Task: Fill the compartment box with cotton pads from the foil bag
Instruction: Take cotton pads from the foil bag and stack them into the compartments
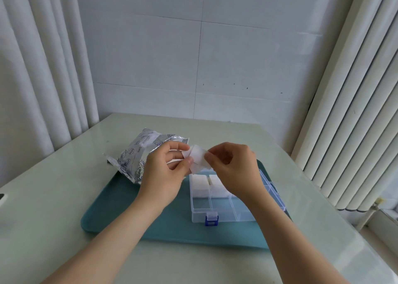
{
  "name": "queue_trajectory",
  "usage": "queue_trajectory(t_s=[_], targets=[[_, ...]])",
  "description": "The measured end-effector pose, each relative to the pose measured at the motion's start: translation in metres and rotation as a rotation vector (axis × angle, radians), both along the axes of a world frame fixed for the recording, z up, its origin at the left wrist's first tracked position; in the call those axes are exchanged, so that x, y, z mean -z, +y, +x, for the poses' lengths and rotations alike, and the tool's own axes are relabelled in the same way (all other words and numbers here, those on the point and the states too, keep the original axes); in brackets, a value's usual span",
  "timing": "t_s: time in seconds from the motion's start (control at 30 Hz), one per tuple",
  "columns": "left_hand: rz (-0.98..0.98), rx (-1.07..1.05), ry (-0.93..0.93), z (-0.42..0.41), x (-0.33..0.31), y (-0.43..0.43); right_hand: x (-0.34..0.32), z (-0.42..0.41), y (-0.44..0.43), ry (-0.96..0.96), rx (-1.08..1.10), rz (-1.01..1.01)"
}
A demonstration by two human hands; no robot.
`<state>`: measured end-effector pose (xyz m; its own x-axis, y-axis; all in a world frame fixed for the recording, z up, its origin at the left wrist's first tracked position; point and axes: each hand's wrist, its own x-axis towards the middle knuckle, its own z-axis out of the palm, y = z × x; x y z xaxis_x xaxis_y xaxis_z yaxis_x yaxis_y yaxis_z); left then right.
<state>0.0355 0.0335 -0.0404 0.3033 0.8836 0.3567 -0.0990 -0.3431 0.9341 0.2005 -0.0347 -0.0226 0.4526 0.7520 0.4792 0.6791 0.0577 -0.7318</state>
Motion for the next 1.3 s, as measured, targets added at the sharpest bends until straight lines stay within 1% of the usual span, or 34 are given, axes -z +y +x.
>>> queue_trajectory(t_s=[0.07, 0.1, 0.2, 0.27, 0.3, 0.43, 0.67, 0.83, 1.03, 1.2, 1.3], targets=[[-0.009, 0.019, -0.015, -0.001, -0.001, 0.000, -0.002, 0.001, -0.002, 0.086, -0.005, -0.038], [-0.011, 0.024, -0.017, -0.001, -0.001, 0.001, -0.003, 0.001, -0.003, 0.183, -0.021, -0.050], [-0.019, 0.025, -0.023, -0.001, 0.000, 0.002, -0.006, -0.002, -0.007, 0.553, -0.122, -0.045], [-0.021, 0.036, -0.025, -0.001, 0.000, 0.003, -0.006, -0.006, -0.007, 0.665, -0.188, -0.033], [-0.016, 0.041, -0.026, 0.000, 0.000, 0.003, -0.006, -0.009, -0.007, 0.668, -0.212, -0.033], [0.004, 0.048, -0.014, -0.002, 0.001, 0.004, -0.003, -0.016, -0.004, 0.488, -0.200, -0.057], [-0.018, 0.089, -0.011, -0.003, 0.002, 0.006, -0.001, -0.016, -0.003, 0.287, -0.186, -0.026], [-0.015, 0.096, -0.003, -0.003, 0.003, 0.008, 0.000, -0.014, -0.002, 0.236, -0.194, -0.036], [0.029, 0.139, 0.052, -0.003, 0.004, 0.009, 0.003, -0.012, -0.002, 0.200, -0.187, -0.057], [0.141, 0.051, 0.139, -0.005, 0.005, 0.008, 0.003, -0.013, -0.001, 0.160, -0.159, -0.068], [0.180, 0.063, 0.153, -0.004, 0.008, 0.008, 0.005, -0.013, 0.001, 0.083, -0.115, -0.070]])
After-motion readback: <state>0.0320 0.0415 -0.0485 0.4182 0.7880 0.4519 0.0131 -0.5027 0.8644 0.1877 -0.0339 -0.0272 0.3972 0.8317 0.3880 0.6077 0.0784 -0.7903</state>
